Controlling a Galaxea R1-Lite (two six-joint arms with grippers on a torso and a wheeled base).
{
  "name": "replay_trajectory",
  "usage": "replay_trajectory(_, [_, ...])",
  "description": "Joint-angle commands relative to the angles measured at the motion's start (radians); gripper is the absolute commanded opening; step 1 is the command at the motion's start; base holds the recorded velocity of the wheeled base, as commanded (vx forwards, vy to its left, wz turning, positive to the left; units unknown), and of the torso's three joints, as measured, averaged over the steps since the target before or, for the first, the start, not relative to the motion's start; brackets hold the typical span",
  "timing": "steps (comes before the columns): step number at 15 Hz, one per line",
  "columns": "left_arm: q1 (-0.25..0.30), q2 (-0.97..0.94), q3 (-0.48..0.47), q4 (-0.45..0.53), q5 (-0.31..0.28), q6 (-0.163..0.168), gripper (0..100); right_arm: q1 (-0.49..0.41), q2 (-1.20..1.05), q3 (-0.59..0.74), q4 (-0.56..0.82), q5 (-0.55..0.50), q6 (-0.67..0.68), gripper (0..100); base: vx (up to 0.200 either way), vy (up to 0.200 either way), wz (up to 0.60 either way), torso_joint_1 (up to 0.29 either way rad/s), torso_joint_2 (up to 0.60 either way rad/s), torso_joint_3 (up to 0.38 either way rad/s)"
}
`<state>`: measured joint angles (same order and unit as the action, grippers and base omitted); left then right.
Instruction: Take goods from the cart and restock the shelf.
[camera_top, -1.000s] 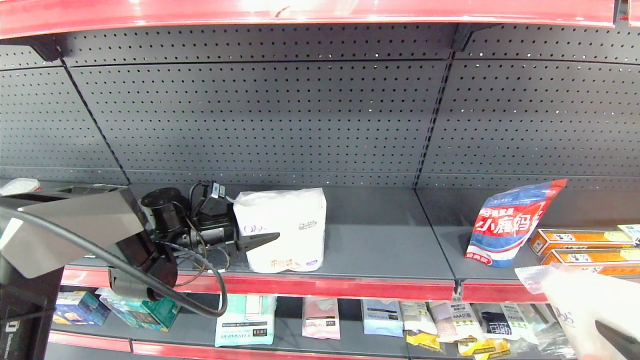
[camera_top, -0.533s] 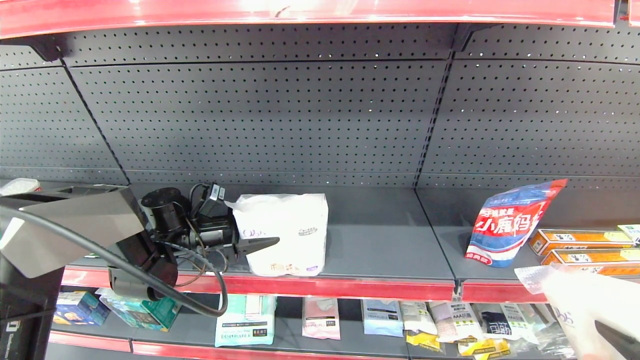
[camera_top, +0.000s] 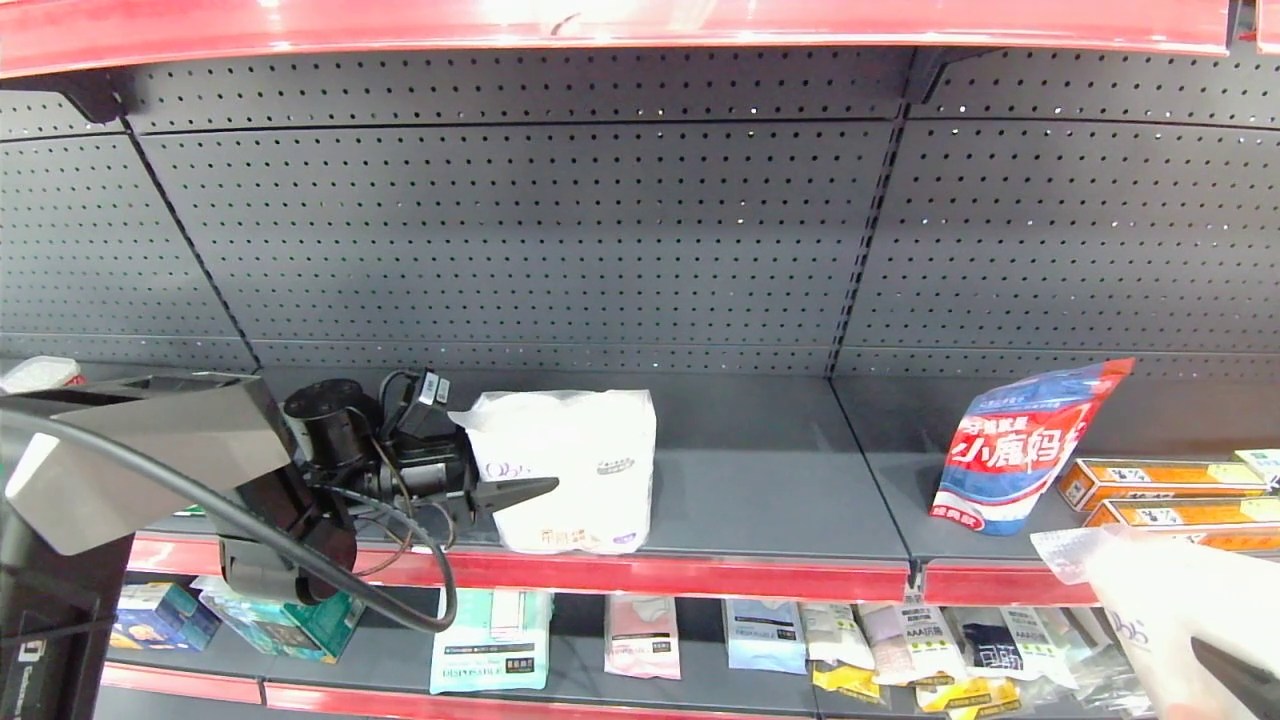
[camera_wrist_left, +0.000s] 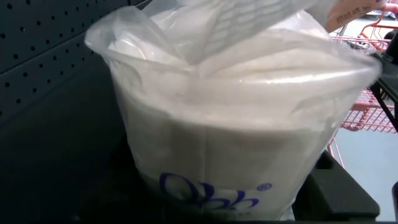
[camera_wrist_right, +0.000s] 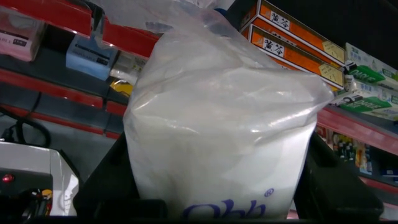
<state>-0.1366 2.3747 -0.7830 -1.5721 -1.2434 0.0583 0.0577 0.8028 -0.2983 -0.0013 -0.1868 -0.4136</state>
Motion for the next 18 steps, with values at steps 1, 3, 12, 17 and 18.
replay_trajectory(1, [0.000, 0.006, -0.004, 0.001, 0.002, -0.002, 0, 0.001, 0.001, -0.001, 0.000, 0.000, -0.001, 0, 0.000, 0.000, 0.00, 0.000, 0.00, 0.000])
replay_trajectory(3, [-0.001, 0.006, -0.010, 0.001, 0.004, -0.002, 0, 0.001, 0.001, -0.001, 0.000, 0.000, -0.001, 0, 0.000, 0.000, 0.00, 0.000, 0.00, 0.000])
replay_trajectory(12, [-0.017, 0.005, -0.021, 0.001, 0.021, -0.015, 100, 0.001, 0.000, -0.001, 0.000, 0.000, -0.001, 0, 0.000, 0.000, 0.00, 0.000, 0.00, 0.000])
replay_trajectory(17, [-0.020, -0.060, -0.021, 0.001, 0.021, -0.091, 100, 0.001, 0.000, 0.001, 0.000, 0.001, -0.001, 0, 0.000, 0.000, 0.00, 0.000, 0.00, 0.000])
replay_trajectory(18, [-0.018, -0.075, -0.021, 0.001, 0.021, -0.109, 100, 0.001, 0.000, 0.002, 0.000, 0.001, -0.001, 0, 0.000, 0.000, 0.00, 0.000, 0.00, 0.000])
